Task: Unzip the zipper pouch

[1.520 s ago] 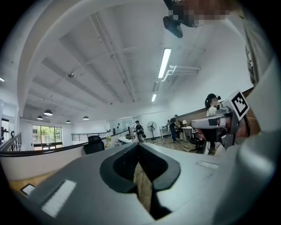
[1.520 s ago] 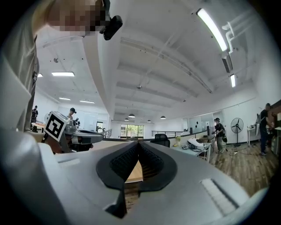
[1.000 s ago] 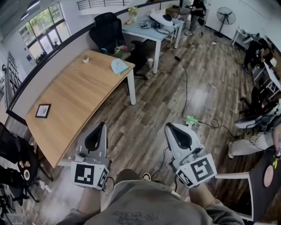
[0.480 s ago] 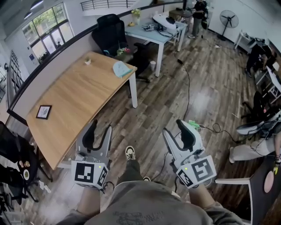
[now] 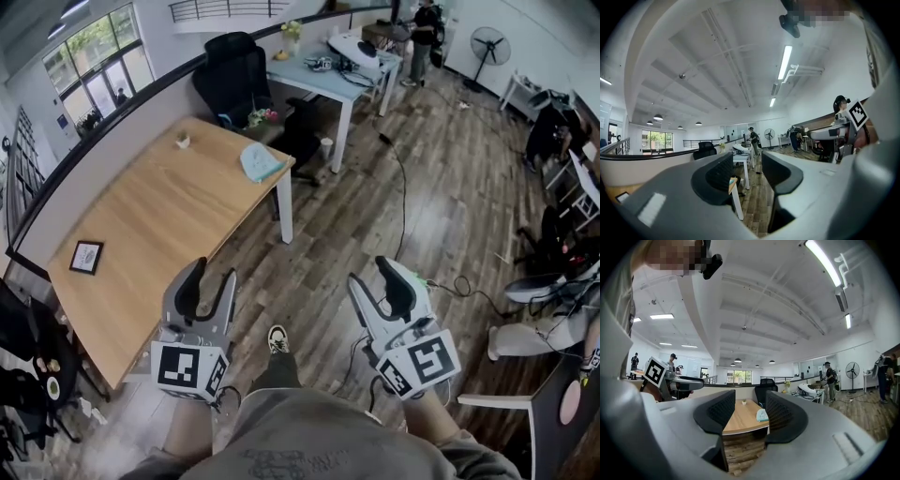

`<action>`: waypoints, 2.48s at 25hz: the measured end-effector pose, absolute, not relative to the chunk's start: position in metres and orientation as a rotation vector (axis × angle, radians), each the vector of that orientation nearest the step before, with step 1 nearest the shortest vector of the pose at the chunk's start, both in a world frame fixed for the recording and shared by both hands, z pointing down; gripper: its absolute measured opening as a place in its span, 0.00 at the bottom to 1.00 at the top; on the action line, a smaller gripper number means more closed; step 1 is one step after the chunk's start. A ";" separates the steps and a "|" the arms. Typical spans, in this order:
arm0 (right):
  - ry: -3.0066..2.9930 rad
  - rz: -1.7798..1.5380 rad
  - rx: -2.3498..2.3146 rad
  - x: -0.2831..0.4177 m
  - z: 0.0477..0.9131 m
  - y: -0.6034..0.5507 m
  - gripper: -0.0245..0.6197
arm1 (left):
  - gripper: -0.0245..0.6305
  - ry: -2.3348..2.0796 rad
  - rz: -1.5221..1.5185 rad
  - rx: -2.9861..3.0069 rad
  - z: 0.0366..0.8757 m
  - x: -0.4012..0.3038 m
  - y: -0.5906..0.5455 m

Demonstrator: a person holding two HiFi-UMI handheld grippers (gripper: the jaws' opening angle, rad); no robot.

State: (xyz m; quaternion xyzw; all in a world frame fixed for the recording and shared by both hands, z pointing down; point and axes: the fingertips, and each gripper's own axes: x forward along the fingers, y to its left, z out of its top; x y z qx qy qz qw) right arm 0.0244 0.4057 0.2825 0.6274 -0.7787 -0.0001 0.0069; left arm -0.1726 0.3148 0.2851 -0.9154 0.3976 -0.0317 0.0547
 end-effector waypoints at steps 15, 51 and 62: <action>-2.403 0.050 1.968 0.016 0.275 0.193 0.33 | 0.33 1.166 -0.128 -2.793 0.276 -0.178 0.103; -2.680 0.209 1.499 0.137 0.310 -0.181 0.33 | 0.33 1.607 -0.315 -2.629 0.306 -0.069 -0.195; -2.756 0.227 1.292 0.140 0.325 -0.244 0.33 | 0.33 1.754 -0.304 -2.579 0.314 -0.046 -0.236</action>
